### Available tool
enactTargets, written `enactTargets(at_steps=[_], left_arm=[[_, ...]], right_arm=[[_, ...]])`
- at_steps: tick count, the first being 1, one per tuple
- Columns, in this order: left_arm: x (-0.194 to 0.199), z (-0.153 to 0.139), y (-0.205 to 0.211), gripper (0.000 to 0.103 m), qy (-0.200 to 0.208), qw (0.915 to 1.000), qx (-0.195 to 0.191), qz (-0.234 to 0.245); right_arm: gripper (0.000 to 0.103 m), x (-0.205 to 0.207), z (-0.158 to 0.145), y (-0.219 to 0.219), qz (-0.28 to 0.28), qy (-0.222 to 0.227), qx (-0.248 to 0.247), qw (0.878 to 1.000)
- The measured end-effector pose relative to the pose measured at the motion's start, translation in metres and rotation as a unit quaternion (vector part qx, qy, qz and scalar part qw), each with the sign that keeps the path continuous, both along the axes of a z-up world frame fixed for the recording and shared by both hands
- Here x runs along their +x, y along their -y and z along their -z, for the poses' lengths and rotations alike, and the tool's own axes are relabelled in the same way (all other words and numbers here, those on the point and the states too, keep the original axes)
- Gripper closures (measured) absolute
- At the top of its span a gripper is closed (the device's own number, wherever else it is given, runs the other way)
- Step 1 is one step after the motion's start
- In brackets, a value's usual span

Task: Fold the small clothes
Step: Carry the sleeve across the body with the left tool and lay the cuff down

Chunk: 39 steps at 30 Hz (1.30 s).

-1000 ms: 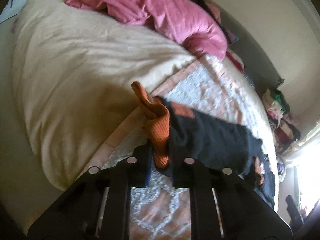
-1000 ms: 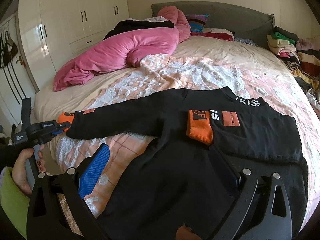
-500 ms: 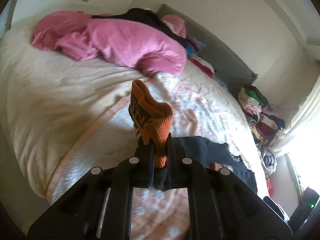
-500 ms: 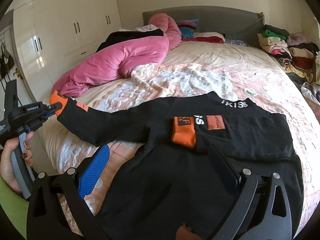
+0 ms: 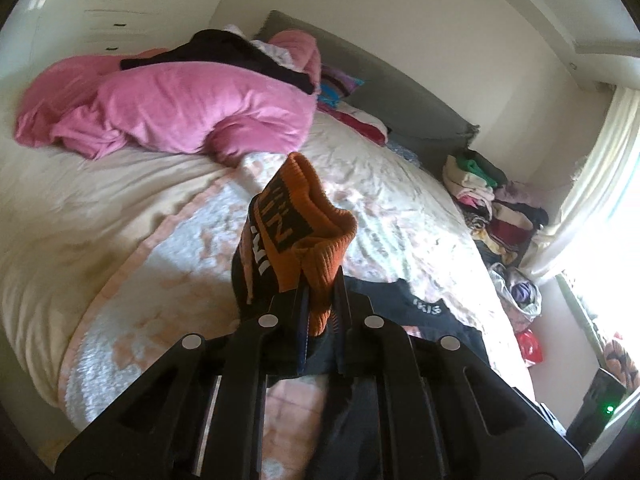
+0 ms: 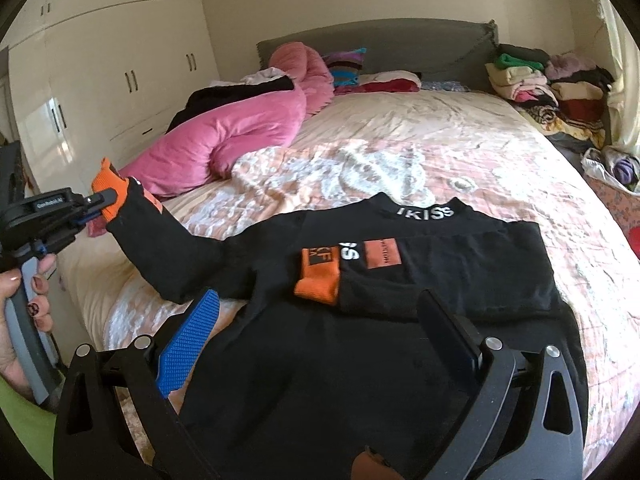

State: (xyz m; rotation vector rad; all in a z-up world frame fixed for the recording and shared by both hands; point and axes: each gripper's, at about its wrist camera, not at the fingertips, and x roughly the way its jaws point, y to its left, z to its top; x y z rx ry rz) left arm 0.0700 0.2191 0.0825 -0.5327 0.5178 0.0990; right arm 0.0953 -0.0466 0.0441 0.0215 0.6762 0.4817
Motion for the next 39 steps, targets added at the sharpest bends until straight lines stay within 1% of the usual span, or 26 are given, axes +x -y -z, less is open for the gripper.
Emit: enactTargets(at_steps=[6, 10, 17, 23, 27, 32, 36, 39], left_arm=[[0.017, -0.019, 0.032, 0.099, 0.011, 0.9991, 0.021, 0.035], [0.030, -0.027, 0.052, 0.099, 0.016, 0.9979, 0.031, 0.054], [0.051, -0.032, 0.091, 0.100, 0.015, 0.9943, 0.054, 0.091], [0.069, -0.031, 0.126, 0.100, 0.012, 0.9899, 0.062, 0.127], [0.078, -0.025, 0.148, 0.100, 0.006, 0.9866, 0.060, 0.152], [0.090, -0.011, 0.171, 0.100, -0.006, 0.9825, 0.056, 0.178], [0.100, 0.009, 0.188, 0.100, -0.029, 0.9781, 0.045, 0.201], [0.109, 0.032, 0.200, 0.100, -0.052, 0.9736, 0.034, 0.220]], right_arm=[[0.004, 0.007, 0.003, 0.021, 0.024, -0.010, 0.015, 1.000], [0.004, 0.011, 0.005, 0.036, 0.038, -0.015, 0.024, 0.999], [0.004, 0.018, 0.012, 0.066, 0.071, -0.022, 0.039, 0.996], [0.004, 0.028, 0.025, 0.100, 0.114, -0.047, 0.055, 0.991], [0.004, 0.032, 0.032, 0.123, 0.143, -0.058, 0.066, 0.986], [0.004, 0.035, 0.039, 0.149, 0.175, -0.062, 0.075, 0.980], [0.004, 0.036, 0.045, 0.171, 0.199, -0.069, 0.087, 0.974], [0.004, 0.037, 0.050, 0.184, 0.213, -0.074, 0.091, 0.970]])
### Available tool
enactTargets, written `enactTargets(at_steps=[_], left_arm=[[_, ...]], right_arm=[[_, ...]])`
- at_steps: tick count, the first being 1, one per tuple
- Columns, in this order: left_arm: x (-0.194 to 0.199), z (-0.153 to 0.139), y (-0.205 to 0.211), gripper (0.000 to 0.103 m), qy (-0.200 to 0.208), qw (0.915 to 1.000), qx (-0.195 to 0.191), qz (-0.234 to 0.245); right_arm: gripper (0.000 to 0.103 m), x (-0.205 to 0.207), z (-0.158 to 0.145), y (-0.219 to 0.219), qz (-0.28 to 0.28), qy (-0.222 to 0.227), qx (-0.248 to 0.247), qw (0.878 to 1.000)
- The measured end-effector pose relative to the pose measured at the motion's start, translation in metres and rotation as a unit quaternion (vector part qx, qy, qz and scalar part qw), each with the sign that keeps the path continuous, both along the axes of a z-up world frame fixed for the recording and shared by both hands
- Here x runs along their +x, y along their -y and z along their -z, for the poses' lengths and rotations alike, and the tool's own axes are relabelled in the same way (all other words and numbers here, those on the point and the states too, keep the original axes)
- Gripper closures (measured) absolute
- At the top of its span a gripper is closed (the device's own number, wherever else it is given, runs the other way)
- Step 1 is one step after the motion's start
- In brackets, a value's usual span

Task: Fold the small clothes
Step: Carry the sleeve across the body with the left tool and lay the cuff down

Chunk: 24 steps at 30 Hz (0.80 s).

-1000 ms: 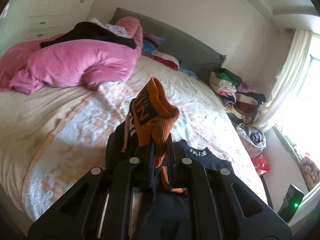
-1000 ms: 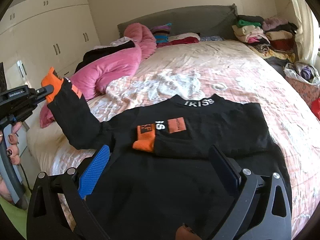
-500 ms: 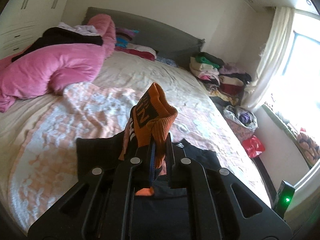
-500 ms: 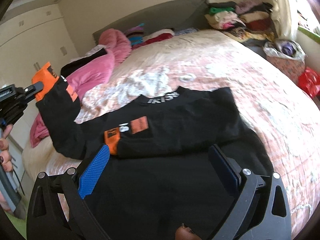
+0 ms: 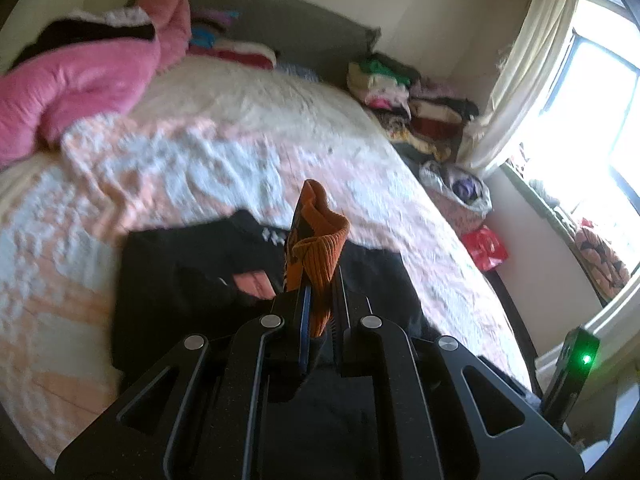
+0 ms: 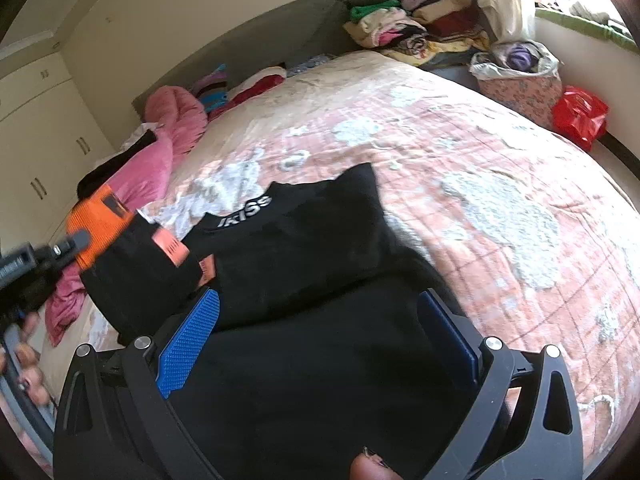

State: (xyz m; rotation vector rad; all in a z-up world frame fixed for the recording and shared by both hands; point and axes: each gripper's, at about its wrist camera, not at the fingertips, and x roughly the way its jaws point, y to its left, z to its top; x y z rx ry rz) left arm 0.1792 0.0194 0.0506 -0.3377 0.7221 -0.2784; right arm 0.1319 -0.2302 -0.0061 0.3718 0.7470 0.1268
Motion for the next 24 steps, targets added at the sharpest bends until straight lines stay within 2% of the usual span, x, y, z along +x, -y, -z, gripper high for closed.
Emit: enactTargets(at_steps=[7, 14, 17, 18, 19, 21, 22, 24], left_arm=[[0.008, 0.040, 0.022, 0.100, -0.042, 0.9987, 0.000, 0.028], [0.007, 0.073, 0.042, 0.099, -0.079, 0.9940, -0.004, 0.076], [0.003, 0.079, 0.047, 0.081, -0.085, 0.9907, -0.014, 0.106], [0.000, 0.080, 0.050, 0.068, -0.087, 0.9884, -0.024, 0.122], [-0.002, 0.079, 0.052, 0.062, -0.087, 0.9864, -0.030, 0.136], [-0.007, 0.077, 0.053, 0.059, -0.081, 0.9868, -0.020, 0.139], [-0.008, 0.076, 0.051, 0.053, -0.079, 0.9880, -0.006, 0.133], [-0.007, 0.075, 0.045, 0.049, -0.079, 0.9901, 0.007, 0.115]], right_arm=[[0.004, 0.003, 0.007, 0.011, 0.012, -0.007, 0.002, 1.000], [0.004, 0.003, 0.010, 0.015, 0.018, -0.009, 0.004, 1.000], [0.004, 0.005, 0.011, 0.016, 0.015, -0.011, 0.012, 1.000], [0.004, 0.005, 0.013, 0.017, 0.013, -0.014, 0.017, 1.000], [0.004, 0.007, 0.014, 0.016, 0.013, -0.017, 0.023, 1.000], [0.004, 0.009, 0.018, 0.015, 0.013, -0.026, 0.030, 0.999], [0.004, 0.010, 0.019, 0.013, 0.011, -0.029, 0.031, 0.999], [0.004, 0.011, 0.022, 0.006, 0.000, -0.034, 0.026, 0.999]])
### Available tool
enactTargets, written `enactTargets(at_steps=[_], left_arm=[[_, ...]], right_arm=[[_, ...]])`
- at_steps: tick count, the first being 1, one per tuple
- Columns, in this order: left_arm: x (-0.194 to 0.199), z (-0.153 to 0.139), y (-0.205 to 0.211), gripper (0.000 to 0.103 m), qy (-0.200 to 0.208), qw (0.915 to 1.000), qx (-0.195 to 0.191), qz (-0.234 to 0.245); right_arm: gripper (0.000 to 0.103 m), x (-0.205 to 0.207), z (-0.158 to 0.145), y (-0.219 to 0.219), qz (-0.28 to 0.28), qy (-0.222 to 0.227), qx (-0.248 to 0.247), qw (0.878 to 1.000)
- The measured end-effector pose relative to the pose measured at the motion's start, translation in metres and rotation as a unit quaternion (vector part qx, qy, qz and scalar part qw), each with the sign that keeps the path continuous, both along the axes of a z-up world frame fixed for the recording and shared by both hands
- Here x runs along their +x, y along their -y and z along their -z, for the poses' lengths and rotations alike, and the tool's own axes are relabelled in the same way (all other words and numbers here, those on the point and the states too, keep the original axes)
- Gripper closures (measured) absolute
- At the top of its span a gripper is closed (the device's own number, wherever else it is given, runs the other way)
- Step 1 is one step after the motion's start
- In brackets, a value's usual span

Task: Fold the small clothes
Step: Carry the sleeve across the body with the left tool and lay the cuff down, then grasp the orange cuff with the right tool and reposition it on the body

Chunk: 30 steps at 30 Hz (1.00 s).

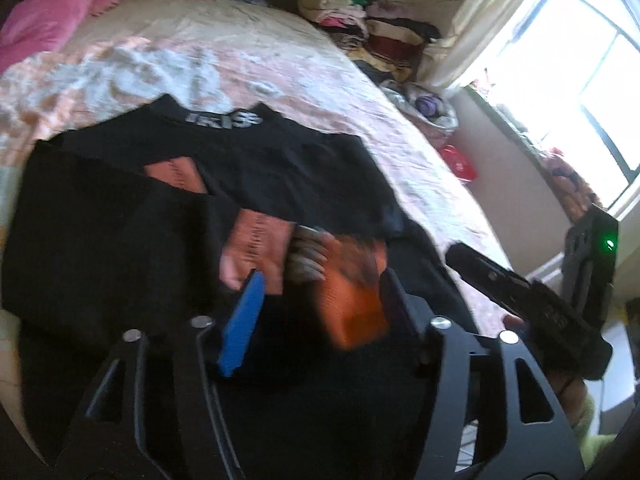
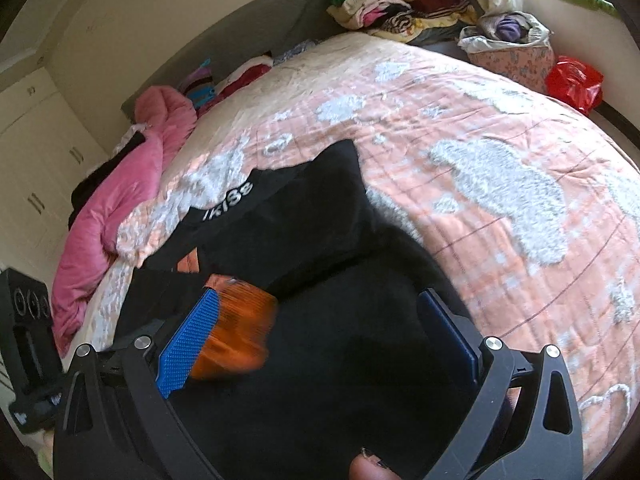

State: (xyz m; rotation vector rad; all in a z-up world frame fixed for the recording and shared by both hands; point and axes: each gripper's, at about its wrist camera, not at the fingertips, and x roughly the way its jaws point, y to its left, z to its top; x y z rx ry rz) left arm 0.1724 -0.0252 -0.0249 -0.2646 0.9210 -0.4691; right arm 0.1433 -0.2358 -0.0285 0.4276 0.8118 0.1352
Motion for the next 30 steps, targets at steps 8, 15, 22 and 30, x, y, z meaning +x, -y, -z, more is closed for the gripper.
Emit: enactTargets(at_steps=[8, 15, 22, 30], left_arm=[[0.002, -0.009, -0.052, 0.027, 0.039, 0.9894, 0.075, -0.118], [0.001, -0.011, -0.098, 0.021, 0.073, 0.9740, 0.092, -0.193], [-0.006, -0.005, -0.124, 0.021, 0.072, 0.9700, 0.088, -0.215], [-0.003, 0.005, -0.148, 0.021, 0.046, 0.9679, 0.073, -0.236]], right_arm=[[0.024, 0.012, 0.026, -0.041, -0.073, -0.025, -0.007, 0.997], [0.052, 0.019, 0.036, -0.053, -0.083, -0.013, -0.008, 0.996], [0.087, 0.019, 0.029, -0.071, -0.117, 0.017, -0.021, 0.993], [0.089, 0.026, -0.037, -0.090, -0.177, 0.117, -0.062, 0.975]])
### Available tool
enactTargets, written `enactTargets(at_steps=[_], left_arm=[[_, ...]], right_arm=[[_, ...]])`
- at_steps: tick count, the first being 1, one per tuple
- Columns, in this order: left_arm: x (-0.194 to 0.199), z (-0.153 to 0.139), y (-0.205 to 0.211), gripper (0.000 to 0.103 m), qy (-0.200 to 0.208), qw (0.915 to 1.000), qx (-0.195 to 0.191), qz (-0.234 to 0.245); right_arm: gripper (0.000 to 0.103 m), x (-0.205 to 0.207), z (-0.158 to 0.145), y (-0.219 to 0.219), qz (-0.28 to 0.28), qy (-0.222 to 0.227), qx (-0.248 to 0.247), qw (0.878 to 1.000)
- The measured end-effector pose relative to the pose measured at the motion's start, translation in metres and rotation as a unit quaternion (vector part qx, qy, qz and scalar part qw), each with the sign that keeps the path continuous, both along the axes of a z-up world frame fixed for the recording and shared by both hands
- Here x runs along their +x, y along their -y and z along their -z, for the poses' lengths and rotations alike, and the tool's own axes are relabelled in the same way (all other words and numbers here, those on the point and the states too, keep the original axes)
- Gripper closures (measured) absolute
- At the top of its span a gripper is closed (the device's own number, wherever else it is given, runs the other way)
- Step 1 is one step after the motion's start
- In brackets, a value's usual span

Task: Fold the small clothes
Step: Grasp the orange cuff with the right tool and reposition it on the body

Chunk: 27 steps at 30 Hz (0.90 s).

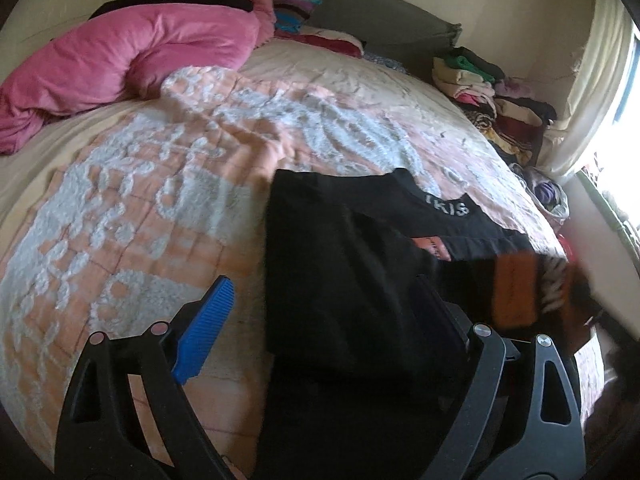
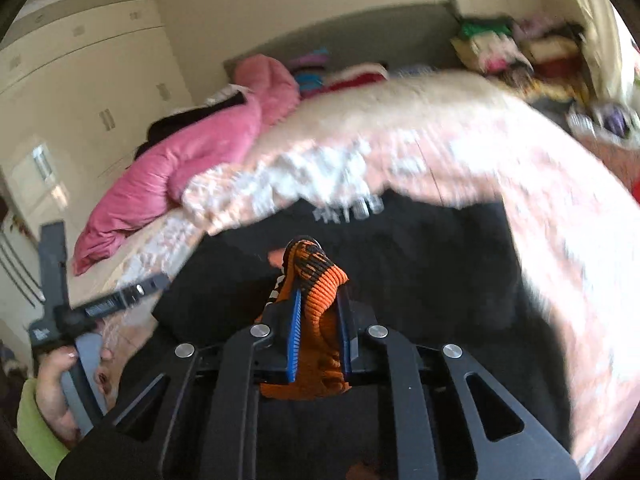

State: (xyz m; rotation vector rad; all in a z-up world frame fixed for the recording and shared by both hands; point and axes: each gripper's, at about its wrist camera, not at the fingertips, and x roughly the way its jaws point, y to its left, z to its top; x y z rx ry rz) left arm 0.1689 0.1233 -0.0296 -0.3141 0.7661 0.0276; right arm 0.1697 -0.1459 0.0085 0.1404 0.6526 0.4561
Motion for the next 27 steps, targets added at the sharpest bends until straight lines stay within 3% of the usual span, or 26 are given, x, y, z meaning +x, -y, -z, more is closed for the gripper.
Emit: enactTargets(at_steps=[5, 8, 18, 27], left_arm=[[0.000, -0.001, -0.002, 0.021, 0.001, 1.0000, -0.004, 0.000], [0.002, -0.001, 0.002, 0.021, -0.003, 1.0000, -0.004, 0.008], [0.026, -0.007, 0.038, 0.021, -0.011, 0.9985, 0.012, 0.052], [0.043, 0.004, 0.061, 0.021, -0.025, 0.9967, 0.013, 0.076]], right_arm=[[0.089, 0.018, -0.034, 0.001, -0.010, 0.055, -0.038, 0.998], [0.089, 0.027, -0.037, 0.006, 0.003, 0.067, -0.066, 0.996], [0.089, 0.041, 0.013, 0.025, 0.054, 0.015, -0.101, 0.993], [0.086, 0.043, 0.029, 0.030, 0.076, 0.000, -0.119, 0.990]])
